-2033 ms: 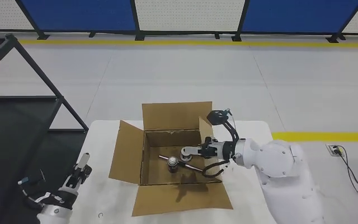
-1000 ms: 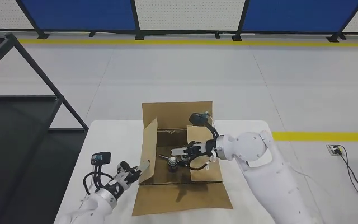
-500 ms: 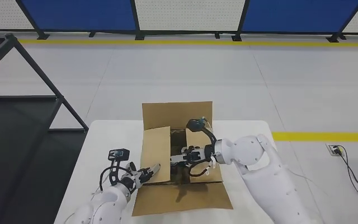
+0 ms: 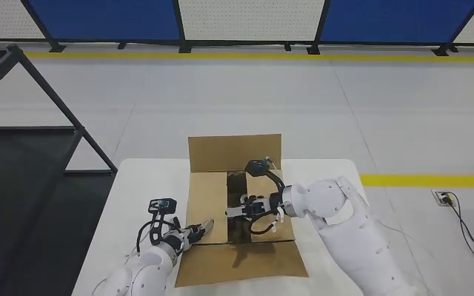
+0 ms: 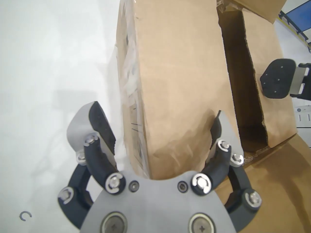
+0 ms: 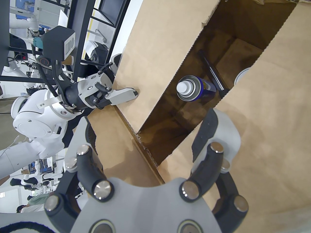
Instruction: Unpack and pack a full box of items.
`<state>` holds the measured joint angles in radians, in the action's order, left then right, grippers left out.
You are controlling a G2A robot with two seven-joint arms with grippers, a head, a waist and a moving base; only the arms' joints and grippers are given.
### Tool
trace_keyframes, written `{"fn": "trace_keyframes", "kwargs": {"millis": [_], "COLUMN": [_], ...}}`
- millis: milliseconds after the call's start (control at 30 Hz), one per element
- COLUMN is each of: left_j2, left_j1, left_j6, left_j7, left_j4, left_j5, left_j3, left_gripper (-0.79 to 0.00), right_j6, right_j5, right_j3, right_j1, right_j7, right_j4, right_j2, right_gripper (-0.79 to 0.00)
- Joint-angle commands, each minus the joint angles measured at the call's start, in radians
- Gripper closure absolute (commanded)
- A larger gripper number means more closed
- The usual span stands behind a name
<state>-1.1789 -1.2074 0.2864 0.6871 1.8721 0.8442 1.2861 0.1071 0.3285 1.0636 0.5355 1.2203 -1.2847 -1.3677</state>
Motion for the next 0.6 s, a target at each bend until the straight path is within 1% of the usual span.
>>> {"fn": "trace_keyframes", "kwargs": {"millis": [0, 300, 567], "left_j2": [-0.001, -0.005, -0.006], "left_j1": [0.001, 0.008, -0.011], "left_j6": [0.003, 0.013, -0.004], "left_j7": [0.001, 0.001, -0.014], "left_j4": [-0.004, -0.016, 0.017], "left_j5": [0.002, 0.005, -0.037], "left_j3": [-0.001, -0.002, 0.024], "left_gripper": [-0.785, -0.785, -0.785], "right_j6": [0.000, -0.003, -0.008], "right_j5": [0.000, -0.008, -0.018], "right_j3": [-0.003, -0.015, -0.022], "right_j1": [-0.001, -0.003, -0.007], "right_j7": [0.001, 0.003, -0.011], "right_j4": [0.001, 0.006, 0.003], "right_j2": [0.001, 0.007, 0.012], "right_gripper": [-0.785, -0.785, -0.785]}}
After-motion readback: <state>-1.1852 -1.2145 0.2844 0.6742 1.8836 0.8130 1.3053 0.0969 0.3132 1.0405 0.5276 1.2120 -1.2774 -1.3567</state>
